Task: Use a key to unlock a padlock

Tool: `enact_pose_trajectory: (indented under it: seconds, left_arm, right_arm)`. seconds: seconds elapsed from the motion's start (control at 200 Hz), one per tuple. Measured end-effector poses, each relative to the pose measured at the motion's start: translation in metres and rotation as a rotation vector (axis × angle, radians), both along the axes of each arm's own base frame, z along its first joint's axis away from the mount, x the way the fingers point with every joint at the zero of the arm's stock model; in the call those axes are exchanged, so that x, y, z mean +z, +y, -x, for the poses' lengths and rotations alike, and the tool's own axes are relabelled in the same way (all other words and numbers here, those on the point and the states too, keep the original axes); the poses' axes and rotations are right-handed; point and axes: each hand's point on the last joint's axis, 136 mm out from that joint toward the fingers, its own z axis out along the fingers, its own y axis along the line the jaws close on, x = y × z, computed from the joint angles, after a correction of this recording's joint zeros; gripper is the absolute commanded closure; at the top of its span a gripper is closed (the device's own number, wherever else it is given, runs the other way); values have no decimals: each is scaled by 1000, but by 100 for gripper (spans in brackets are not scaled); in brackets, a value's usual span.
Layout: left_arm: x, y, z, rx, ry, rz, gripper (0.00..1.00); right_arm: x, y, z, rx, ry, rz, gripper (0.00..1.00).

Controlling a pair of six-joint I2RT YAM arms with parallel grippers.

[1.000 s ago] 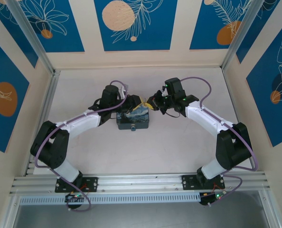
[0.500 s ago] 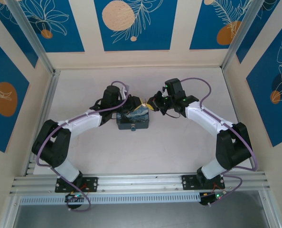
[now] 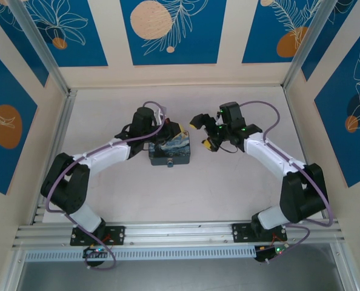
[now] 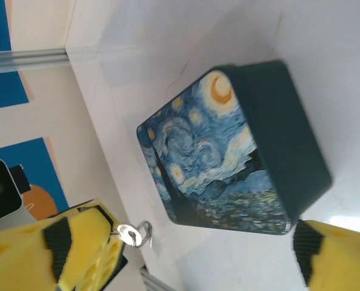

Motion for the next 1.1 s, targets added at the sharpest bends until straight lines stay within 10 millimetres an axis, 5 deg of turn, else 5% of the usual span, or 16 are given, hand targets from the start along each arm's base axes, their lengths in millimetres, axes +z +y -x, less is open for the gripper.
enact_pose_trajectory:
  seconds: [0.23, 0.405, 0.94, 1.1]
  left_arm:
    - [27, -2, 2, -71, -109, -55, 100]
    - [49, -3, 0, -129, -194, -52, 100]
    - [83, -8, -8, -201, -233, 70, 100]
    - [89, -11, -12, -189, -219, 121, 100]
  right_arm:
    - [56, -25, -3, -1, -294, 54, 0]
    - [72, -36, -13, 39, -443, 20, 4]
    - [94, 19, -19, 375, -726, -274, 52]
    - [92, 32, -14, 406, -735, -307, 56]
